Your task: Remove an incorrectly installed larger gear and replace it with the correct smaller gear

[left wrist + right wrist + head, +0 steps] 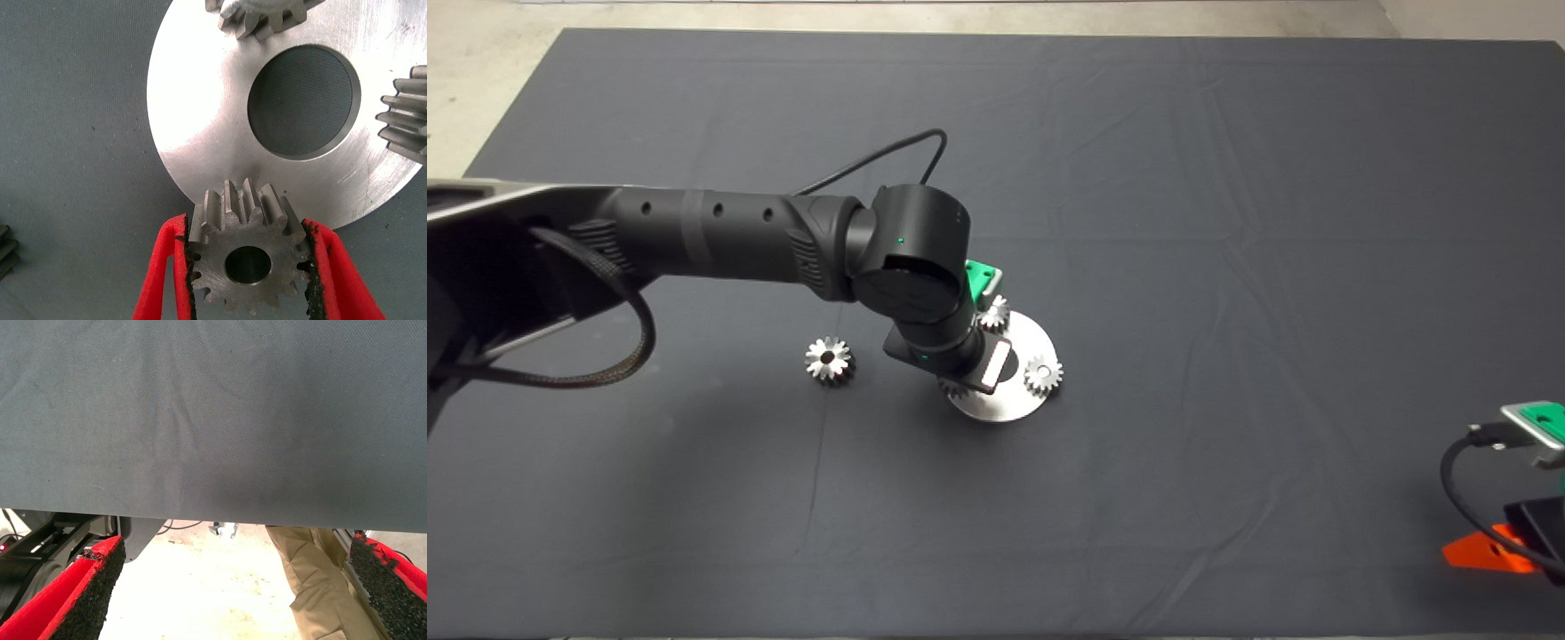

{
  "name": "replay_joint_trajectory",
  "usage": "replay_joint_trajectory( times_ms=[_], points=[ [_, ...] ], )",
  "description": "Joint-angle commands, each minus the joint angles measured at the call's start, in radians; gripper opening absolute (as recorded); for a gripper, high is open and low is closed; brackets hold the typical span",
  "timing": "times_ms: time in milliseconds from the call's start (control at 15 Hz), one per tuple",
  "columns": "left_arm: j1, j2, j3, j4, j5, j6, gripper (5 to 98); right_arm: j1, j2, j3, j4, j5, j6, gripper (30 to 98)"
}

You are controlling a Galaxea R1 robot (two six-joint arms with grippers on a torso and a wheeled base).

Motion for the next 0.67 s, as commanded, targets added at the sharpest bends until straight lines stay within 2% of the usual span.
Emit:
replay_joint_trajectory(
  times_ms=[0, 133, 600],
  points=[
    [-0.01, 0.011, -0.019, 0.019, 0.049, 0.013, 25.7, 0.004, -0.002, 0.006, -0.027, -0.075, 0.006, 88.8],
    [0.004, 0.009, -0.019, 0.02, 0.051, 0.016, 25.7, 0.004, 0.0, 0.006, -0.028, -0.075, 0.006, 88.8],
    [0.004, -0.008, -0.005, 0.019, 0.051, 0.023, 25.6, 0.001, 0.027, -0.001, -0.029, -0.075, 0.006, 88.8]
  ],
)
